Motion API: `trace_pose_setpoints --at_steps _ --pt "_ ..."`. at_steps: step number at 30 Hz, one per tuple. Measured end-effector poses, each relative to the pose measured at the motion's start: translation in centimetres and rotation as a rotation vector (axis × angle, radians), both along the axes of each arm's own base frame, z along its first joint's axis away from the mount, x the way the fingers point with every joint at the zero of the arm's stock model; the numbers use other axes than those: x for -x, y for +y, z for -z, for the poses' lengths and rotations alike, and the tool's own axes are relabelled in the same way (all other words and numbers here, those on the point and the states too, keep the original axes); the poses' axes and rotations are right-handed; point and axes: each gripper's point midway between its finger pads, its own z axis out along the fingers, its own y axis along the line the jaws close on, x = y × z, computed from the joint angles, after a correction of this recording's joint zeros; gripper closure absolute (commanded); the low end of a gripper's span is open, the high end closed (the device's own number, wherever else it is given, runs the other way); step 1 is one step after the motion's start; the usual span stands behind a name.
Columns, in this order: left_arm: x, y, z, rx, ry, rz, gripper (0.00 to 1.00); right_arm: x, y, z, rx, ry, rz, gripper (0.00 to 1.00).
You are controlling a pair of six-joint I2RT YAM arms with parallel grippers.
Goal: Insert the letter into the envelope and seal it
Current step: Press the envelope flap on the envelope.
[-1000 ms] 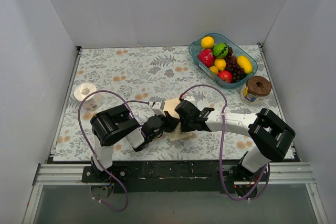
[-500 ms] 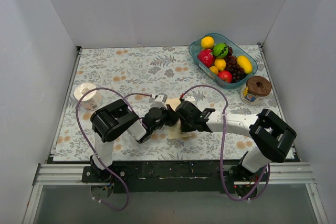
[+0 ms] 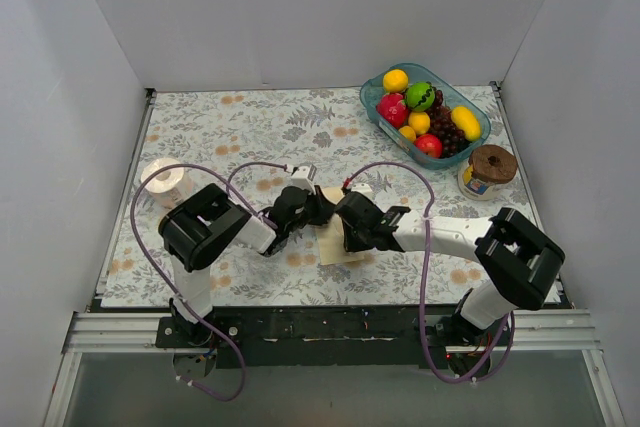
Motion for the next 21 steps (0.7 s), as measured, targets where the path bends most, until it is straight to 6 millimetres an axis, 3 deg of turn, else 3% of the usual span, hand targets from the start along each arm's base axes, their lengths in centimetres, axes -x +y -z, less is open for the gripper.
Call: trace_pose_setpoints --at_steps 4,9,14,17,21 --pt "-1.0 0.3 -1.5 -0.059 -0.006 0.0 1.0 0.2 0.1 0.0 0.0 0.012 -0.013 0.99" --pt "-2.7 0.4 -8.2 -0.019 -0.103 -0.012 0.98 1.0 0.1 -0.1 -0.01 0.043 -0.031 0.99" --pt "-3.3 2.7 -14.1 0.032 -0.183 -0.07 0.94 1.8 -0.2 -0.2 -0.014 0.071 -0.048 0.99" --pt "-3.2 5.2 -15.2 0.028 -0.191 -0.138 0.92 2.0 -0.3 -0.3 -0.015 0.076 -0.058 0.99" --pt "-2.4 9.0 -14.1 -0.01 -0.146 -0.243 0.89 2.0 -0.2 -0.8 -0.028 0.069 -0.066 0.99"
